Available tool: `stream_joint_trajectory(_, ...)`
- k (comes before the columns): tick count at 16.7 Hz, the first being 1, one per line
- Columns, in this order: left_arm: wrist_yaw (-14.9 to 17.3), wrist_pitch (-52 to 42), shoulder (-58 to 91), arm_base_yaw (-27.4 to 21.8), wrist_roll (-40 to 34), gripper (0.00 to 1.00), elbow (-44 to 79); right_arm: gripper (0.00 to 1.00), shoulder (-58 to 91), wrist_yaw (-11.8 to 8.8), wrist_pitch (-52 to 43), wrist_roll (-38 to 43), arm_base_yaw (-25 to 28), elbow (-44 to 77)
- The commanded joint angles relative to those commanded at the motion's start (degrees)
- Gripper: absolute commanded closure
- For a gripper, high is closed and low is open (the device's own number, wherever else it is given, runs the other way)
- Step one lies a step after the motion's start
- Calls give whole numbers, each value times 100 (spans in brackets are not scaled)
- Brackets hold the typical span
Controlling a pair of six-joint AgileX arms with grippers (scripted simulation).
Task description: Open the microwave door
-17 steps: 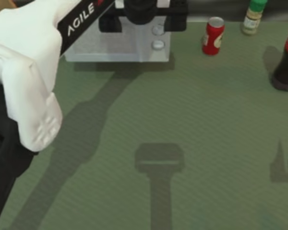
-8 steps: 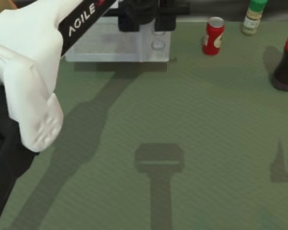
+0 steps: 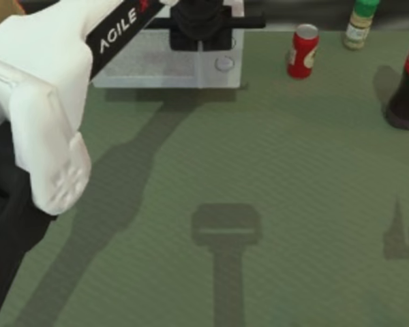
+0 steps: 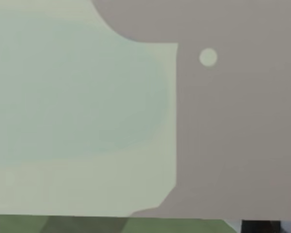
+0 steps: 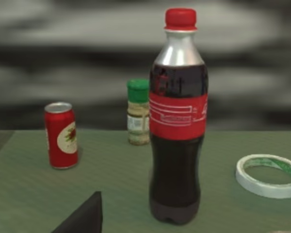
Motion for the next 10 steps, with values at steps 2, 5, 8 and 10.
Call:
stream_joint_trajectory(2,31,-6,-177,-125,-15,100,-298,0,0,0,0,0,0,0)
stream_joint_trajectory(5,-26,233,-437,-123,-38,100,-708,0,0,0,0,0,0,0)
stream_joint_trajectory(8,-64,584,-811,-131,-94,100,-1496,0,0,0,0,0,0,0)
stream_joint_trajectory(10,-80,793,-1020,-149,-132,100,-1894,0,0,0,0,0,0,0)
